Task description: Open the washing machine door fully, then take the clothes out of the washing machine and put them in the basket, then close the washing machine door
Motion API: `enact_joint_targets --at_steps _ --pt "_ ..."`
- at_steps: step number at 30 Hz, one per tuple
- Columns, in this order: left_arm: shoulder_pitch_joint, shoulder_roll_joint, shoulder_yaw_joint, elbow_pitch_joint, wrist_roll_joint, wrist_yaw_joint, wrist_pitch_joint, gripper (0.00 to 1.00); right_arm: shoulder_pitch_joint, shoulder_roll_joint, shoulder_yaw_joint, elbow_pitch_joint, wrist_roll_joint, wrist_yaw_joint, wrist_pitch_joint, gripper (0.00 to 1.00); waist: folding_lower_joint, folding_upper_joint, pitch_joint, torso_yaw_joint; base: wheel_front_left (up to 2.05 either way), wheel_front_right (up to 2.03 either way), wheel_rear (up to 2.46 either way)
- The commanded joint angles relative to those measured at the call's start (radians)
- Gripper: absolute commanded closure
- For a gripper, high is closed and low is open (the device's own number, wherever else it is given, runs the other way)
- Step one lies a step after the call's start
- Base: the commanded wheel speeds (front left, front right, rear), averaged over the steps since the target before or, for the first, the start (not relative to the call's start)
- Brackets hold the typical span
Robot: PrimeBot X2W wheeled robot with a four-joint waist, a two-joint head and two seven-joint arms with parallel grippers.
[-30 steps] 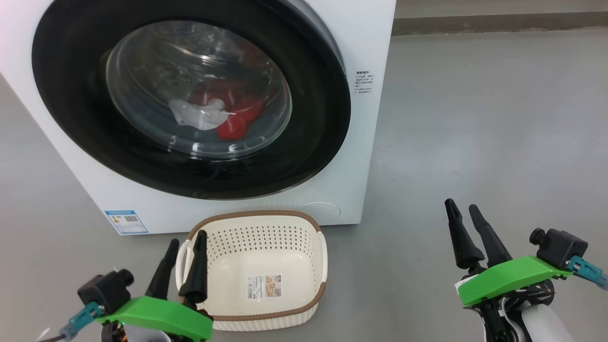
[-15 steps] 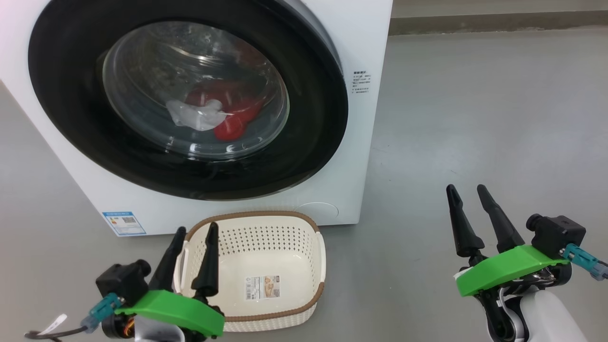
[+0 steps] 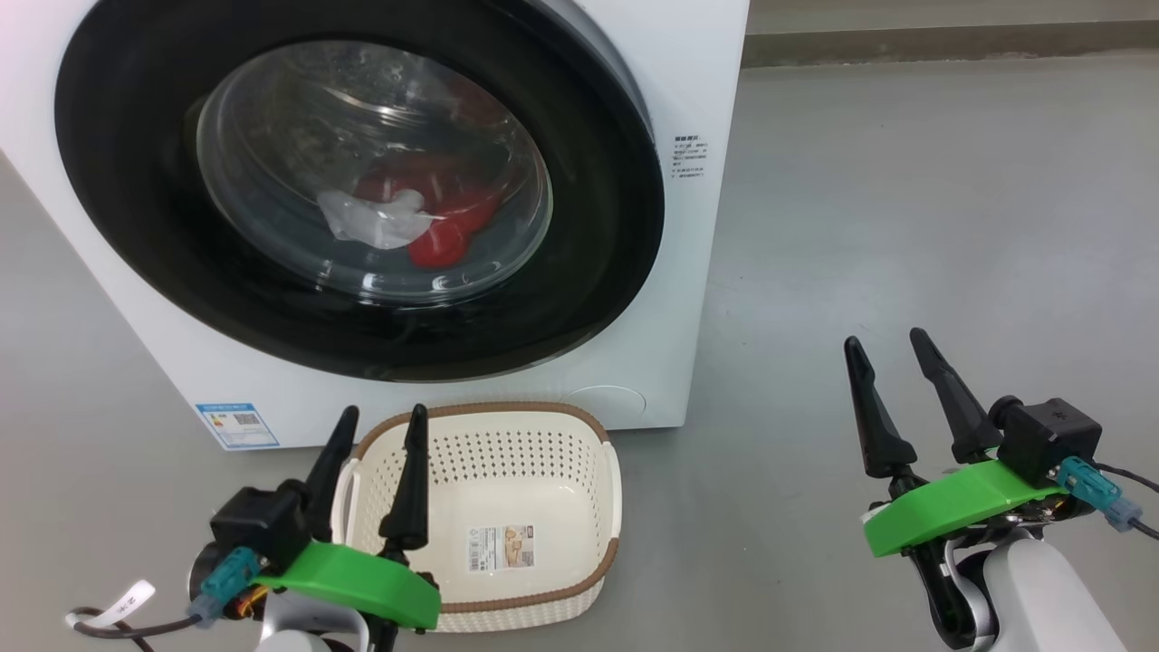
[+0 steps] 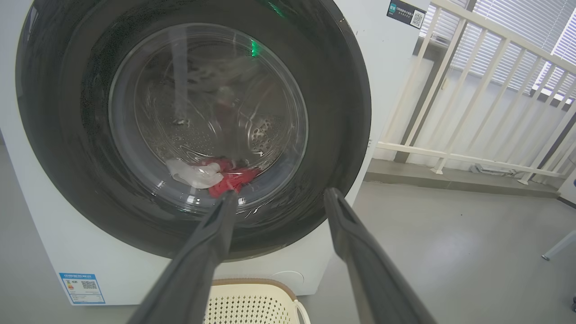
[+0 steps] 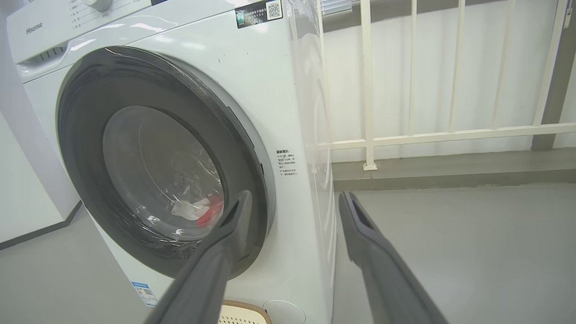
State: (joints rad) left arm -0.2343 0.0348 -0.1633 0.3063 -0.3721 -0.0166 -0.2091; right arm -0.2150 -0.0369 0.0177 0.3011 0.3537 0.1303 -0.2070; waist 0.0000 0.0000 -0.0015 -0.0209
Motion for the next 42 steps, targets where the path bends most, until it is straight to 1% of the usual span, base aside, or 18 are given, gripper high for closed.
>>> enact_joint_targets --at_steps 1,6,15,24,36,42 --pt "-0.049 0.014 0.021 -0.019 0.034 0.01 -0.014 0.0 -0.061 -0.01 0.02 -0.02 -0.036 0.0 -0.016 0.0 0.0 0.0 0.0 0.0 0.0 0.0 0.0" --pt "-0.059 0.014 0.02 -0.018 0.094 0.024 -0.029 0.0 -0.074 -0.011 0.01 0.002 -0.094 0.0 -0.031 0.0 0.0 0.0 -0.002 0.0 0.0 0.0 0.0" --pt "-0.072 0.015 0.026 -0.022 0.184 0.061 -0.052 0.0 -0.102 -0.013 0.008 0.044 -0.186 0.0 -0.054 0.0 0.0 0.0 -0.006 0.0 0.0 0.0 0.0" --pt "-0.069 0.015 0.036 -0.013 0.166 0.075 -0.053 0.0 -0.106 -0.013 0.006 0.061 -0.183 0.0 -0.055 0.0 0.0 0.0 -0.009 0.003 0.0 0.0 0.0" --pt "-0.063 0.015 0.034 -0.011 0.148 0.07 -0.053 0.0 -0.1 -0.013 0.009 0.071 -0.153 0.0 -0.055 0.0 0.0 0.0 -0.012 0.005 0.0 0.0 0.0" --pt "-0.06 0.015 0.021 -0.038 0.147 0.067 -0.053 0.0 -0.1 -0.013 0.004 0.066 -0.147 0.0 -0.055 0.0 0.0 0.0 -0.001 0.013 0.0 0.0 0.0"
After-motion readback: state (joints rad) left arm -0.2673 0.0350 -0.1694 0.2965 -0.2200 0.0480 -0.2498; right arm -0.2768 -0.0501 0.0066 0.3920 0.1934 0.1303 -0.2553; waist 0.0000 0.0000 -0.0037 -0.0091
